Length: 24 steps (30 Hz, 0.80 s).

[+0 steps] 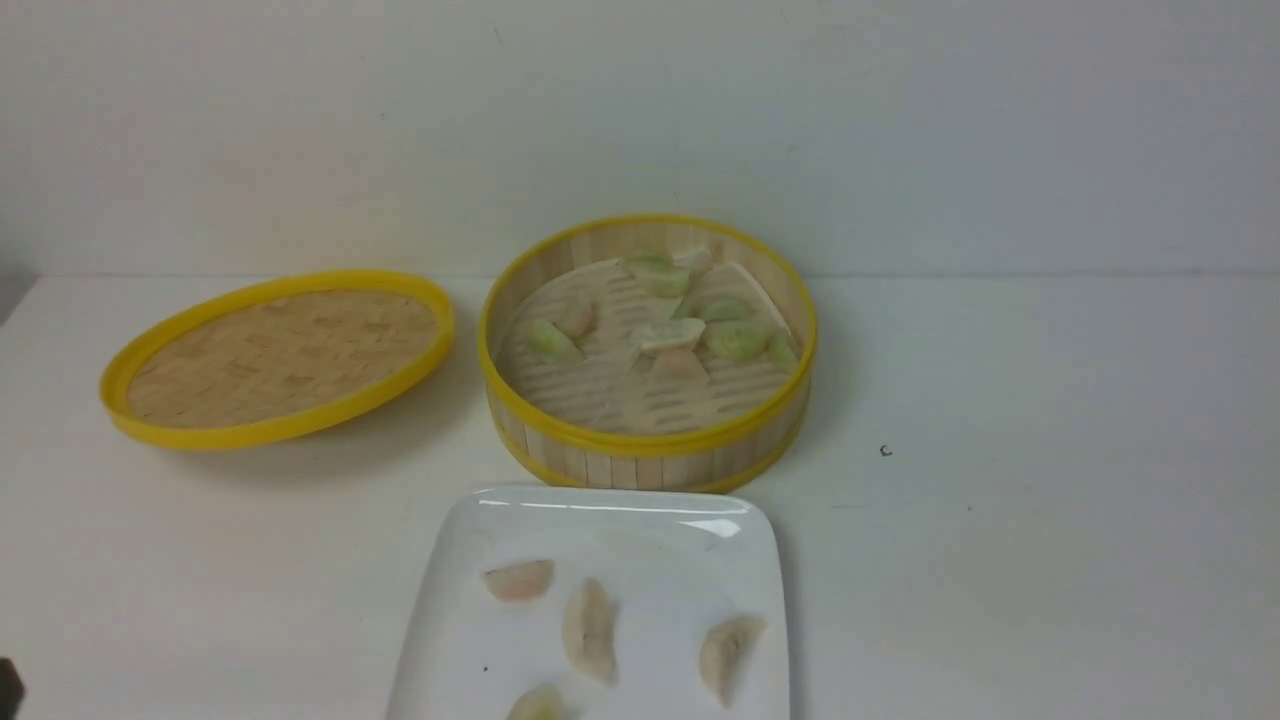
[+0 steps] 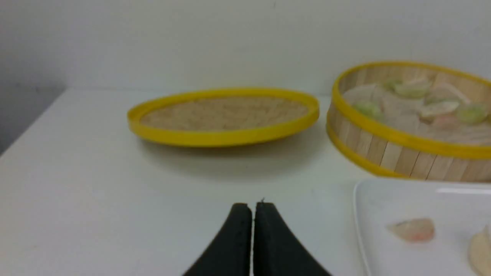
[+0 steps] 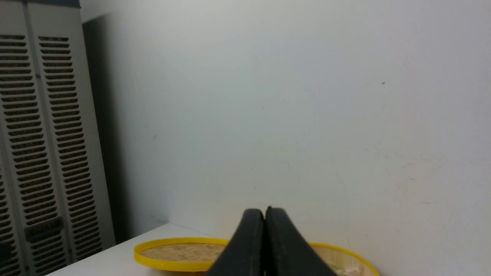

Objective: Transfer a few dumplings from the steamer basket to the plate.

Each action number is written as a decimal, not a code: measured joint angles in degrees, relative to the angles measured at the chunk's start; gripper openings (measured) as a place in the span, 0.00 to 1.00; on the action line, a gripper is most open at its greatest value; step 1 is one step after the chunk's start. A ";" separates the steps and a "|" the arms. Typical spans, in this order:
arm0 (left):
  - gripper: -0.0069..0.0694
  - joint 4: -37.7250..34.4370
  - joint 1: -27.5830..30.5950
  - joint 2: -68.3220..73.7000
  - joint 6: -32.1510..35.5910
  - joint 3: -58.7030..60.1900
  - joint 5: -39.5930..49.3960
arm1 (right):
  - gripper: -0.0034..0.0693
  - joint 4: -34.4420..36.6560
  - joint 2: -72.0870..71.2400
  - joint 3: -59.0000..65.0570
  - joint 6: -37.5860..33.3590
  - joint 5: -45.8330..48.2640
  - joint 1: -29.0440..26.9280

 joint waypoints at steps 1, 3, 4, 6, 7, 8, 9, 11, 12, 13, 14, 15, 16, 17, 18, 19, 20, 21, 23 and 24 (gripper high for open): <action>0.08 0.13 0.05 0.00 0.04 1.82 -0.41 | 0.03 0.00 0.00 0.00 0.00 0.00 0.00; 0.08 0.70 0.07 0.00 0.07 6.00 -0.78 | 0.03 0.00 0.00 0.00 0.00 0.06 0.00; 0.08 0.83 0.07 0.00 0.18 6.49 -1.20 | 0.03 0.00 0.00 0.00 0.00 0.06 0.00; 0.08 1.07 0.07 0.00 0.18 6.60 -1.77 | 0.03 0.00 0.00 0.00 -0.06 0.11 0.00; 0.08 1.06 0.07 0.00 0.18 6.60 -1.82 | 0.03 0.00 0.00 0.00 -0.06 0.11 0.00; 0.08 1.06 0.07 0.00 0.23 6.67 -1.98 | 0.03 0.00 0.00 0.00 -0.12 0.11 0.00; 0.08 1.06 0.07 0.00 0.23 6.67 -2.06 | 0.03 0.00 0.00 0.00 -0.16 0.11 0.00; 0.08 1.08 0.07 0.00 0.23 6.67 -2.11 | 0.03 0.00 0.00 0.00 -0.18 0.12 0.00; 0.08 1.08 0.07 0.00 0.23 6.67 -2.11 | 0.03 0.00 0.00 0.00 -0.18 0.17 0.00; 0.08 1.13 0.07 0.00 0.23 6.67 -2.11 | 0.03 0.00 0.00 0.00 -0.18 0.17 0.00; 0.08 1.13 0.07 0.00 0.23 6.67 -2.11 | 0.03 0.00 0.00 0.00 -0.18 0.17 0.00; 0.08 1.13 0.07 0.00 0.23 6.67 -2.16 | 0.03 0.00 0.00 0.00 -0.18 0.17 0.00; 0.08 1.13 0.07 0.00 0.23 6.67 -2.16 | 0.03 0.00 0.00 0.00 -0.18 0.17 0.00; 0.08 1.13 0.07 0.00 0.23 6.67 -2.16 | 0.03 0.00 0.00 0.00 -0.18 0.17 0.00; 0.08 1.13 0.07 0.00 0.23 6.67 -2.16 | 0.03 0.00 0.00 0.00 -0.18 0.17 0.00; 0.08 1.13 0.07 0.00 0.23 6.67 -2.16 | 0.03 0.00 0.00 0.00 -0.23 0.17 0.00; 0.08 1.20 0.07 0.00 0.23 6.67 -2.16 | 0.03 0.00 0.00 0.00 -0.23 0.17 0.00; 0.08 1.20 0.07 0.00 0.23 6.67 -2.16 | 0.03 0.00 0.00 0.00 -0.23 0.17 0.00; 0.08 1.22 0.07 0.00 0.23 6.67 -2.16 | 0.03 0.00 0.00 0.00 -0.23 0.17 0.00; 0.08 1.22 0.07 0.00 0.23 6.67 -2.16 | 0.03 0.00 0.00 0.00 -0.23 0.17 0.00</action>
